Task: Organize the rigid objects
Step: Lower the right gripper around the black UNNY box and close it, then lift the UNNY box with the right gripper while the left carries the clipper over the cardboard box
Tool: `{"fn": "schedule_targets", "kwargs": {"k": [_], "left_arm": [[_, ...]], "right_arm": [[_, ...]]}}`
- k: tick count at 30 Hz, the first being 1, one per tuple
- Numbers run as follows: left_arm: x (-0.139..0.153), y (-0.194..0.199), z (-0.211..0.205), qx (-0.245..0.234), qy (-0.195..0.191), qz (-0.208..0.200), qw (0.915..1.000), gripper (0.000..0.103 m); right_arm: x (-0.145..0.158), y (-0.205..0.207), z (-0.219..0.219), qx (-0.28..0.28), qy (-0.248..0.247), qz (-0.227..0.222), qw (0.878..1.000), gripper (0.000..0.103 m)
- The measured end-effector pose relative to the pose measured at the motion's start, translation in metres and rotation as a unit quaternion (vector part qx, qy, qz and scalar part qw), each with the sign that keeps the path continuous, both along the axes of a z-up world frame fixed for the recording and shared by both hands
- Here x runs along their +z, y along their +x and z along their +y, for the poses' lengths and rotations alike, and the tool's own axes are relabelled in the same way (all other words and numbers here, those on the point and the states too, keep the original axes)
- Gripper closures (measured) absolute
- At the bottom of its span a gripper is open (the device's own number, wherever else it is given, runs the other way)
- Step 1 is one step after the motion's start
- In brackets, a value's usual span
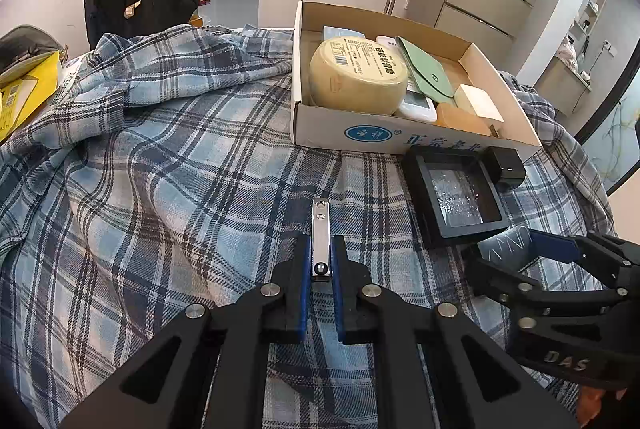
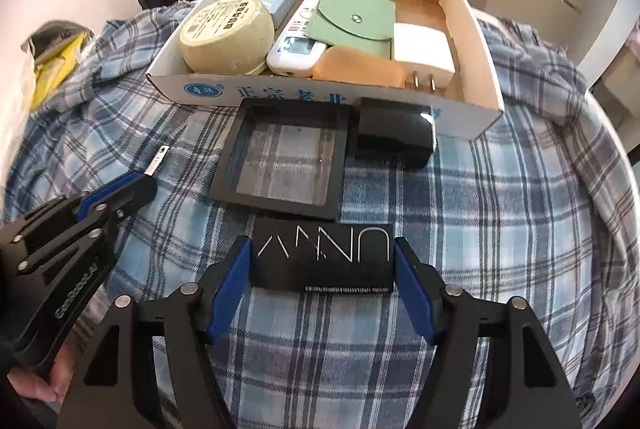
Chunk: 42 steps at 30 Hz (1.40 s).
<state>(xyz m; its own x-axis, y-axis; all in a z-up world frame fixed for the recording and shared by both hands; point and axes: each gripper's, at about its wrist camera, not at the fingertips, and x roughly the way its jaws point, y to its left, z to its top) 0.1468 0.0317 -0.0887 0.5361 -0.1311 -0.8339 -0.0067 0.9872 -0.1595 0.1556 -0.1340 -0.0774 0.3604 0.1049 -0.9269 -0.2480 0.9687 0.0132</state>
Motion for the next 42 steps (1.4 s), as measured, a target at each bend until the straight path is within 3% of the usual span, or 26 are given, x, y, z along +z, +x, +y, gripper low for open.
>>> {"fn": "schedule_targets", "kwargs": {"k": [11,15,19,23,30,38,42], "left_arm": [[0.0,-0.001,-0.003,-0.003,0.013,-0.001,0.9999,0.093],[0.003,-0.001,0.002,-0.002,-0.006,-0.005,1.0,0.093],[0.019,-0.013,-0.007,-0.013,0.035,-0.042,0.9984,0.093],[0.036,-0.022,-0.011,-0.028,0.024,-0.061,0.9975,0.093],[0.064,-0.024,-0.009,-0.027,0.025,-0.076,0.9964,0.093],[0.093,0.018,-0.011,-0.03,0.027,-0.098,0.9944,0.093],[0.088,0.053,-0.013,-0.032,0.01,-0.078,0.9964,0.093]], "right_arm": [[0.004,-0.011,-0.015,0.003,-0.003,-0.027,1.0,0.037],[0.011,-0.013,-0.019,0.003,0.005,-0.03,1.0,0.036],[0.02,-0.014,-0.03,0.005,0.015,-0.033,0.999,0.036],[0.025,-0.009,-0.042,-0.01,0.05,-0.025,0.998,0.036],[0.052,0.011,-0.052,-0.012,0.062,-0.047,0.997,0.036],[0.082,0.071,-0.046,-0.035,0.089,-0.083,0.992,0.036],[0.082,0.093,-0.04,-0.042,0.112,-0.078,0.99,0.036]]}}
